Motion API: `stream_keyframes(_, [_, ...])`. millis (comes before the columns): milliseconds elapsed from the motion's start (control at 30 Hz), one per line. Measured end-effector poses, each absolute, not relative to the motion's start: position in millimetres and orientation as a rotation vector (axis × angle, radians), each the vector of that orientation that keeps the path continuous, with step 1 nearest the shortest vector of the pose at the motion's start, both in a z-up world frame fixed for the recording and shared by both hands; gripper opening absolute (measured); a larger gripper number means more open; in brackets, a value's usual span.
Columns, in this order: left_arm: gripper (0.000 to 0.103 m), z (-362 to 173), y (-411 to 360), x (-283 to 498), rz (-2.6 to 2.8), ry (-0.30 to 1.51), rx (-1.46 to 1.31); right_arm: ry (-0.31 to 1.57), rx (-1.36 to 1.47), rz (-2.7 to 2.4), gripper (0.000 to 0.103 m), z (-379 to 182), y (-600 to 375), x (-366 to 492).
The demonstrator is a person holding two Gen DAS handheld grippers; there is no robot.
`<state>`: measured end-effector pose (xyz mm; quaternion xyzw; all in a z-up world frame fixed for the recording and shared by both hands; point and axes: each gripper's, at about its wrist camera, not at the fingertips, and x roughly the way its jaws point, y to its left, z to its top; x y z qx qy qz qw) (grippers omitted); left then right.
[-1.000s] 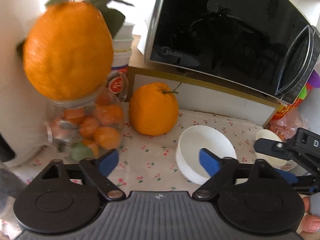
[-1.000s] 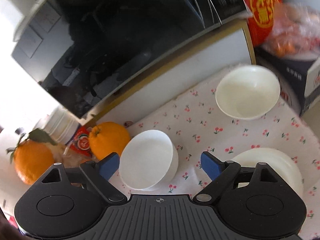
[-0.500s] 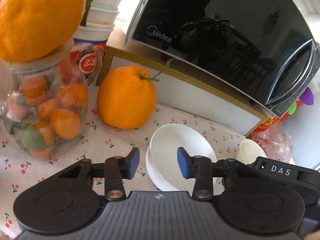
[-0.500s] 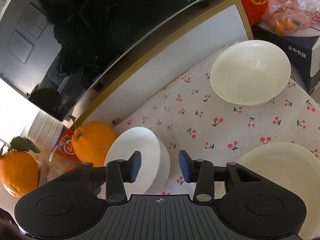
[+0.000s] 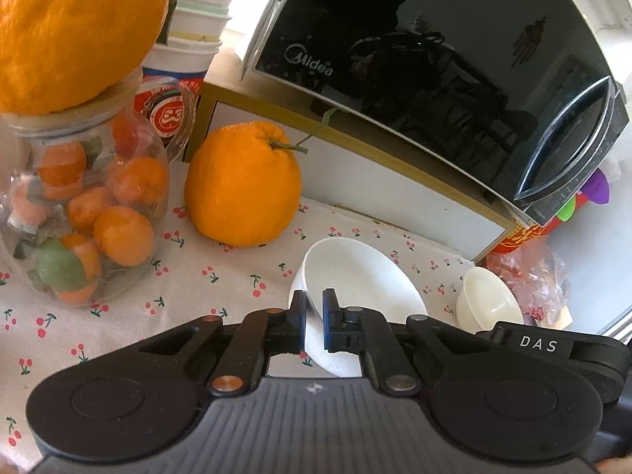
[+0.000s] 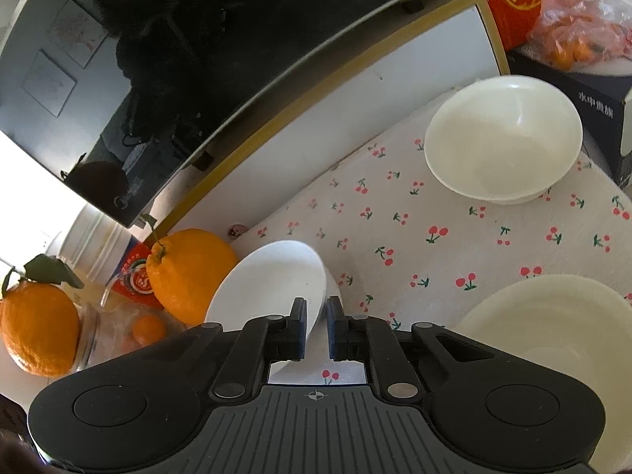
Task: Organize plates and bowls
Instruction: 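Close both grippers on the rim of the small white bowl, then lift the small white bowl with both grippers and carry it to the cream bowl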
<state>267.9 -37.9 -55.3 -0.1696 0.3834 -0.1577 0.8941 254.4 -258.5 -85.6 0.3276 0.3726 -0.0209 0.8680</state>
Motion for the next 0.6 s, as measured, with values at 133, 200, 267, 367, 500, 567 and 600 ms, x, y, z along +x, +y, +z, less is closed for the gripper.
stream_keyframes(133, [0.007, -46, -40, 263, -0.325, 0.780, -0.321, 0.777, 0.650, -0.030, 0.011, -74, -254, 252])
stream_keyframes(200, [0.007, -39, -38, 258, -0.317, 0.775, -0.310, 0.773, 0.634, -0.017, 0.011, -67, -250, 249])
stream_keyframes(267, [0.007, -34, -35, 253, -0.303, 0.780, -0.315, 0.779, 0.601, -0.003, 0.011, -59, -245, 245])
stream_keyframes(367, [0.007, -23, -34, 242, -0.310, 0.786, -0.326, 0.791, 0.534, 0.001, 0.011, -44, -239, 234])
stream_keyframes(500, [0.007, -10, -46, 220, -0.334, 0.779, -0.280, 0.802, 0.541, 0.001, 0.011, -25, -249, 209])
stream_keyframes(567, [0.007, -5, -53, 207, -0.352, 0.787, -0.266, 0.809, 0.545, -0.006, 0.011, -16, -258, 193])
stream_keyframes(600, [0.007, -3, -56, 201, -0.361, 0.791, -0.260, 0.812, 0.545, -0.008, 0.011, -11, -263, 185])
